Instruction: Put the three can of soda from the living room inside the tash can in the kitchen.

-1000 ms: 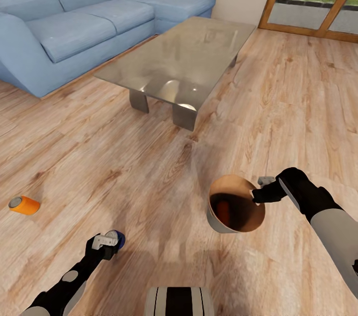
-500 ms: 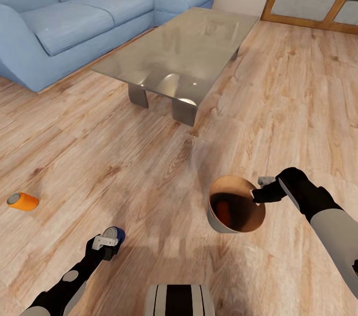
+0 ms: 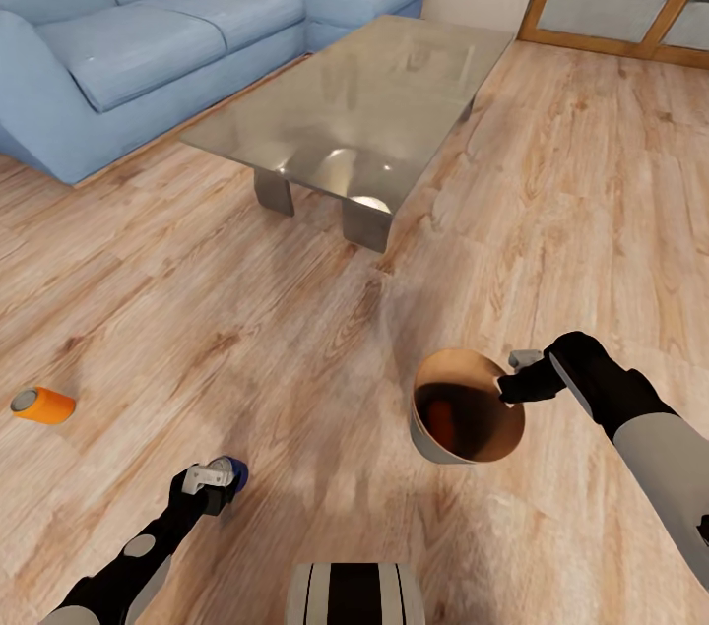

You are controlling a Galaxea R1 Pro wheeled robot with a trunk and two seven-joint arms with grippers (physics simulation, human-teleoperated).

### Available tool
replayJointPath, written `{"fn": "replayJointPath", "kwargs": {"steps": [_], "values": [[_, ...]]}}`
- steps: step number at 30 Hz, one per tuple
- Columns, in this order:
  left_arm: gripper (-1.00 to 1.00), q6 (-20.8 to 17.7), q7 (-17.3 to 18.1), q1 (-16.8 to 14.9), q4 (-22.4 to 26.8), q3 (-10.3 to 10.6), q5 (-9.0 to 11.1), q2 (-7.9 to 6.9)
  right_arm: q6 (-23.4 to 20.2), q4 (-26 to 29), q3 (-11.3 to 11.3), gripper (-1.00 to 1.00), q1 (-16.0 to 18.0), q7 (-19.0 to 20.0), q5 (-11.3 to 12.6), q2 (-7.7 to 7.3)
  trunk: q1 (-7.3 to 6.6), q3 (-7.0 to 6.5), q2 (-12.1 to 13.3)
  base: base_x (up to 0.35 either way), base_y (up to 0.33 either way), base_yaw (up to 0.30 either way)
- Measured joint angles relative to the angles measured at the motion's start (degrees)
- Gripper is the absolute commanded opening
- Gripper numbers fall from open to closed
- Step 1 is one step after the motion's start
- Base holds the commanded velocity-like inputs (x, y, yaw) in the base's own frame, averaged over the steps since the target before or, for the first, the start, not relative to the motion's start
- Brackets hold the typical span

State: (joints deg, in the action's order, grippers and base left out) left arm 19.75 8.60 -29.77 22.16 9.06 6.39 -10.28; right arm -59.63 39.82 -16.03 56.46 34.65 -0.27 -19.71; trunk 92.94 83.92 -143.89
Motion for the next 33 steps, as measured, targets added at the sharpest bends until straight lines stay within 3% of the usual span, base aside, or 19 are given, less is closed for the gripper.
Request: {"fn": "replayJointPath", "kwargs": {"steps": [8, 14, 18, 19, 28, 33], "values": [[1.00, 0.00, -0.07, 0.02, -0.01, 0.00, -0.06, 0.00, 0.05, 0.00, -0.08, -1.00, 0.02, -0.02, -0.17, 0.01, 0.00, 0.00, 0.00, 0.014, 0.004, 0.000], [1.00, -0.26, -0.07, 0.02, -0.05, -0.02, -0.15, 0.05, -0.29, 0.55, -0.26, -1.00, 0.07, 0.06, 0.76, -0.46, 0.12, 1.30, -0.09, 0.001, 0.000, 0.000], [1.00, -0.21, -0.05, 0.00, 0.02, -0.05, -0.05, 0.00, -0.30, 0.59, -0.25, -1.00, 0.05, 0.08, 0.73, -0.46, 0.12, 1.31, -0.09, 0.000, 0.000, 0.000], [-1.00, -0.16, -0.06, 0.00, 0.02, -0.05, 0.03, -0.01, -0.30, 0.59, -0.25, -1.00, 0.04, 0.08, 0.73, -0.46, 0.12, 1.31, -0.09, 0.000, 0.000, 0.000], [-1.00, -0.04, -0.02, 0.02, 0.01, 0.01, -0.05, -0.01, -0.30, 0.60, -0.25, -1.00, 0.04, 0.08, 0.74, -0.46, 0.12, 1.31, -0.09, 0.000, 0.000, 0.000], [-1.00, -0.22, -0.04, -0.01, -0.07, 0.02, -0.06, 0.00, 0.10, 0.01, -0.18, -1.00, -0.04, -0.05, -0.29, 0.00, 0.02, 0.23, -0.02, 0.000, 0.000, 0.000]]}}
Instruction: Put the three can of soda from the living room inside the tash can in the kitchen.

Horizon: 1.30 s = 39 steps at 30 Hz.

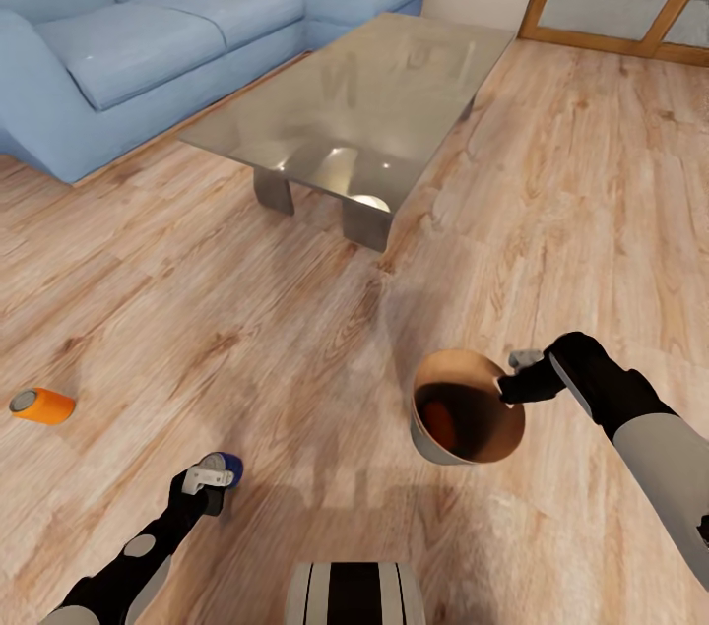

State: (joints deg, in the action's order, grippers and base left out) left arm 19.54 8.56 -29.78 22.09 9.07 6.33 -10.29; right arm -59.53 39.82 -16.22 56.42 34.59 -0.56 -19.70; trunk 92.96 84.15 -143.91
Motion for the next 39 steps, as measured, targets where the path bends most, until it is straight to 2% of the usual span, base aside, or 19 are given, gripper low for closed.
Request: {"fn": "replayJointPath", "kwargs": {"steps": [14, 21, 26, 31, 34, 36, 39], "values": [[-1.00, -0.08, 0.08, -0.02, -0.02, 0.05, -0.15, 0.00, -0.07, 0.00, -0.08, -1.00, 0.00, 0.02, 0.20, 0.00, -0.36, -3.10, 0.19, 0.000, 0.000, 0.000], [-1.00, -0.80, 0.24, -0.02, -0.02, 0.06, -0.16, 0.00, -0.05, 0.00, -1.59, -1.00, -0.01, 0.03, 0.12, -0.01, -0.54, -4.65, 0.28, 0.000, 0.000, 0.000], [-1.00, -1.19, 3.44, -0.02, -0.02, 0.04, -0.17, 0.00, -0.09, -0.02, -1.80, -1.00, -0.01, 0.08, 0.33, 0.00, -0.67, -5.76, 0.35, 0.000, 0.000, 0.000], [-1.00, -1.25, 5.00, -0.02, 0.20, -0.28, -0.06, -0.09, -0.06, -0.06, -1.85, -1.00, -0.01, 0.06, 0.22, 0.00, -0.80, -6.87, 0.41, 0.000, 0.000, 0.000], [-1.00, -1.39, 8.66, -0.01, 0.65, -0.35, 0.03, -0.19, -0.08, -0.05, -1.86, -1.00, -0.05, 0.10, 0.31, 0.00, -0.88, -7.53, 0.45, 0.000, 0.000, 0.000], [-1.00, -3.21, 12.64, 0.00, 1.60, -0.56, 0.37, -0.51, -0.10, -0.06, -1.89, -1.00, -0.08, 0.08, 0.31, 0.00, -0.93, -7.98, 0.48, 0.000, 0.000, 0.000], [-1.00, -6.04, 15.22, 0.04, 7.42, -0.75, 0.88, -0.84, -0.07, -0.09, -2.02, -1.00, -0.09, 0.06, 0.20, 0.06, -1.01, -8.65, 0.52, 0.000, 0.000, 0.000]]}}
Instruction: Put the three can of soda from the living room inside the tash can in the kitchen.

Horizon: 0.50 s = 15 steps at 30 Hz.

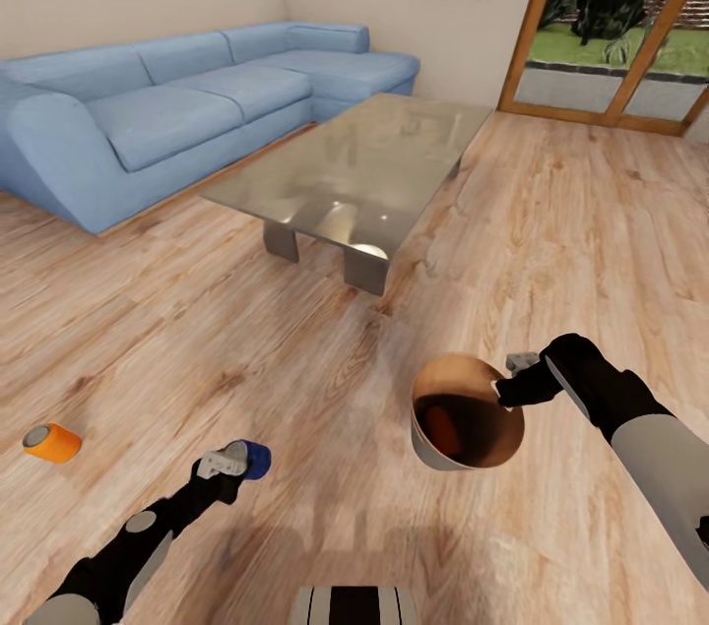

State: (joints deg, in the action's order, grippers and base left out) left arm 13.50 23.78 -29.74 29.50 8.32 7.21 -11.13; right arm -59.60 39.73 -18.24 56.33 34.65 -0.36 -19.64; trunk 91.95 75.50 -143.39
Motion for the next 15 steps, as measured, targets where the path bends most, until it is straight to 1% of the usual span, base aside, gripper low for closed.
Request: {"fn": "replayJointPath", "kwargs": {"steps": [1, 2, 3, 4, 5, 6, 7, 8, 9, 10, 11, 12, 13, 14, 15], "values": [[-1.00, -1.55, 0.57, 0.03, 2.55, 0.00, 0.35, -0.10, -0.02, 0.00, -0.08, -1.00, 0.00, -0.01, 0.04, 0.01, -0.03, -0.22, 0.01, 0.000, 0.000, 0.000], [-1.00, -2.45, 0.87, 0.06, 3.84, 0.00, 0.52, -0.16, -0.02, 0.00, -0.08, -1.00, 0.00, -0.02, 0.05, 0.01, -0.05, -0.44, 0.03, 0.000, 0.000, 0.000], [-1.00, -5.40, 1.80, 0.05, 7.80, -0.05, 1.46, -0.72, -0.02, 0.00, -0.09, -1.00, 0.00, -0.02, 0.05, 0.01, -0.08, -0.66, 0.04, 0.000, 0.000, 0.000], [-1.00, -6.68, 2.10, 0.04, 9.61, -0.06, 1.72, -1.06, -0.02, 0.00, -0.12, -1.00, -0.02, -0.03, 0.02, 0.01, -0.10, -0.88, 0.05, 0.000, 0.000, 0.000], [-1.00, -9.80, 2.57, 0.02, 13.52, -0.10, 2.17, -1.93, -0.02, 0.01, -0.17, -1.00, -0.07, -0.01, -0.03, 0.02, -0.13, -1.11, 0.07, 0.000, 0.000, 0.000], [-1.00, -16.07, 3.42, -0.01, 19.97, -2.09, 3.84, -3.46, 0.03, 0.00, -0.22, -1.00, -0.14, -0.03, -0.25, 0.15, -0.15, -1.33, 0.08, 0.000, 0.000, 0.000], [-1.00, -20.05, 4.04, 0.00, 25.29, -3.70, 5.20, -4.45, 0.04, 0.01, -0.25, -1.00, -0.15, -0.04, -0.33, 0.26, -0.19, -1.55, 0.09, 0.000, 0.000, 0.000], [-1.00, -27.23, 5.25, -0.08, 31.55, -6.39, 6.72, -5.71, 0.08, 0.04, -0.25, -1.00, -0.20, -0.04, -0.39, 0.43, -0.20, -1.77, 0.11, 0.000, 0.000, 0.000], [-1.00, -30.98, 5.92, -0.16, 35.70, -7.48, 7.68, -6.29, -0.02, 0.05, -0.29, -1.00, -0.21, -0.02, -0.10, 0.49, -0.24, -2.00, 0.12, 0.000, 0.000, 0.000], [-1.00, -37.59, 7.09, -0.51, 40.80, -8.98, 8.45, -7.05, -0.07, 0.05, -0.42, -1.00, -0.24, 0.04, 0.16, 0.60, -0.23, -2.00, 0.12, 0.000, 0.000, 0.000], [-1.00, -44.10, 8.47, -1.58, 45.22, -9.98, 9.30, -7.80, -0.18, 0.02, -0.71, -1.00, -0.27, 0.06, 0.34, 0.70, -0.23, -2.00, 0.12, 0.000, 0.000, 0.000], [-1.00, -52.28, 10.79, -5.07, 48.36, -10.83, 9.17, -8.86, 0.03, -0.02, -1.05, -1.00, -0.30, 0.01, -0.29, 1.17, -0.22, -1.99, 0.13, 0.000, 0.000, 0.000], [-1.00, -55.13, 11.65, -8.04, 49.11, -10.98, 9.98, -9.14, 0.02, -0.06, -1.17, -1.00, -0.28, -0.01, -0.40, 1.45, -0.23, -2.00, 0.12, 0.000, 0.000, 0.000], [-1.00, -59.11, 13.01, -12.02, 49.39, -11.12, 9.32, -9.50, 0.26, -0.12, -1.40, -1.00, -0.30, -0.08, -1.06, 2.19, -0.22, -1.99, 0.13, 0.000, 0.000, 0.000], [-1.00, -62.96, 14.24, -17.44, 48.50, -11.04, 9.79, -9.69, 0.32, -0.22, -1.83, -1.00, -0.29, -0.12, -1.37, 3.11, -0.22, -2.00, 0.13, 0.000, 0.000, 0.000]]}}
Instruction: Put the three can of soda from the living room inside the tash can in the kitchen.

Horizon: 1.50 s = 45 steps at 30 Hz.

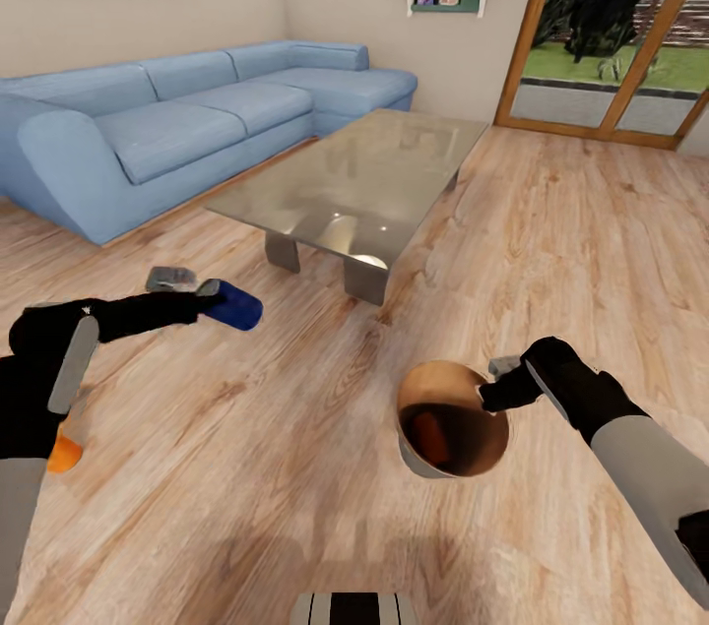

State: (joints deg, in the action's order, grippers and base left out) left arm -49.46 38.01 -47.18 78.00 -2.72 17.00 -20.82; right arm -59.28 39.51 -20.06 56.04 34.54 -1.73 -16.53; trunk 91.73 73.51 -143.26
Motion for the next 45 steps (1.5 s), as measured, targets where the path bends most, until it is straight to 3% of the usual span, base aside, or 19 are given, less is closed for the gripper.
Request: {"fn": "replayJointPath", "kwargs": {"steps": [1, 2, 3, 7, 8, 10, 14, 16, 20, 21, 22, 23, 26, 28, 32, 36, 40, 41, 45], "values": [[-1.00, -1.98, 0.74, -2.93, -0.88, 0.13, 0.30, -0.02, -0.25, -0.06, -0.24, -1.00, 0.02, 0.09, 0.85, 0.56, 0.00, 0.00, 0.00, 0.000, 0.000, 0.000], [-1.00, -5.06, 2.39, -7.78, -2.95, 0.90, -1.04, -0.02, -0.23, -0.25, -0.63, -1.00, 0.03, 0.09, 1.14, 1.59, 0.02, 0.01, 0.01, 0.000, 0.000, 0.000], [-1.00, -6.99, 3.46, -12.22, -3.91, 1.70, 0.79, 0.03, -0.63, -0.48, -0.85, -1.00, 0.06, 0.18, 2.23, 2.13, -0.01, 0.00, -0.01, 0.000, 0.000, 0.000], [-1.00, -10.54, 11.24, -26.79, -13.18, 12.76, 0.74, 1.18, -0.53, -2.76, -1.34, -1.00, 0.25, 0.04, 1.76, 4.33, -0.01, 0.00, 0.00, 0.000, 0.000, 0.000], [-1.00, -10.52, 13.99, -30.62, -16.39, 16.12, 0.06, 2.23, -0.27, -3.40, -1.34, -1.00, 0.35, -0.02, 1.00, 4.73, 0.00, 0.00, 0.00, 0.000, 0.000, 0.000], [-1.00, -10.54, 17.08, -35.40, -20.82, 19.45, 0.04, 4.51, -0.04, -4.01, -1.40, -1.00, 0.57, -0.14, 0.13, 5.33, 0.00, 0.00, 0.00, 0.000, 0.000, 0.000], [-1.00, -10.54, 19.62, -41.45, -28.26, 23.66, -0.36, 10.22, -0.46, -4.57, -1.28, -1.00, 2.21, -0.06, 1.87, 6.12, 0.00, 0.00, 0.00, 0.000, 0.000, 0.000], [-1.00, -10.54, 20.12, -42.46, -30.36, 26.42, -0.38, 12.42, -0.39, -4.99, -1.20, -1.00, 3.08, -0.06, 1.78, 6.23, 0.00, 0.00, 0.00, 0.000, 0.000, 0.000], [-1.00, -10.54, 23.68, -43.84, -35.55, 36.24, -0.16, 17.47, -0.12, -8.84, -1.29, -1.00, 7.23, -0.14, 0.57, 6.54, 0.00, 0.00, 0.00, 0.000, 0.000, 0.000], [-1.00, -10.34, 25.02, -44.04, -37.86, 38.64, -1.03, 20.25, -0.09, -11.33, -1.41, -1.00, 9.56, -0.13, 0.14, 7.16, 0.01, 0.01, 0.01, 0.000, 0.000, 0.000], [-1.00, -10.54, 25.43, -44.12, -39.07, 39.74, -0.07, 21.91, 0.23, -12.67, -1.16, -1.00, 11.05, -0.19, 0.04, 7.63, -0.01, -0.01, -0.01, 0.000, 0.000, 0.000], [-1.00, -10.52, 25.56, -44.14, -39.60, 40.49, -0.68, 22.47, -0.10, -13.59, -1.24, -1.00, 11.81, -0.03, 0.90, 7.91, 0.00, 0.00, 0.00, 0.000, 0.000, 0.000], [-1.00, -10.54, 25.81, -44.18, -40.57, 43.00, -0.65, 23.73, -0.39, -16.53, -1.24, -1.00, 14.17, 0.01, 1.89, 8.90, 0.00, 0.00, 0.00, 0.000, 0.000, 0.000], [-1.00, -10.54, 25.95, -44.21, -41.10, 45.95, -0.50, 24.83, 0.06, -21.54, -1.77, -1.00, 17.84, -0.17, -0.16, 11.17, 0.00, 0.00, 0.00, 0.000, 0.000, 0.000], [-1.00, -10.54, 25.79, -44.23, -41.10, 47.00, -0.50, 25.46, -0.42, -25.08, -1.60, -1.00, 20.31, -0.06, 1.67, 13.39, 0.00, 0.00, 0.00, 0.000, 0.000, 0.000], [-1.00, -9.66, 25.38, -44.23, -41.36, 47.86, -0.80, 26.03, -0.46, -27.58, -1.93, -1.00, 21.43, -0.72, 1.54, 15.78, 0.00, 0.01, 0.00, 0.000, 0.000, 0.000], [-1.00, -7.64, 24.40, -43.93, -41.61, 49.72, -4.54, 26.32, -0.28, -31.17, -2.67, -1.00, 23.66, -3.19, 0.60, 18.48, 0.00, 0.01, 0.00, 0.000, 0.000, 0.000], [-1.00, -6.44, 24.20, -43.79, -41.68, 50.00, -6.52, 26.53, -0.15, -32.43, -3.01, -1.00, 24.38, -3.61, 0.19, 19.55, 0.00, 0.00, 0.00, 0.000, 0.000, 0.000], [-1.00, -5.64, 24.16, -43.44, -42.04, 50.25, -9.45, 26.78, -0.48, -33.64, -2.09, -1.00, 24.96, -4.17, 1.80, 20.49, 0.00, 0.00, 0.00, 0.000, 0.000, 0.000]]}}
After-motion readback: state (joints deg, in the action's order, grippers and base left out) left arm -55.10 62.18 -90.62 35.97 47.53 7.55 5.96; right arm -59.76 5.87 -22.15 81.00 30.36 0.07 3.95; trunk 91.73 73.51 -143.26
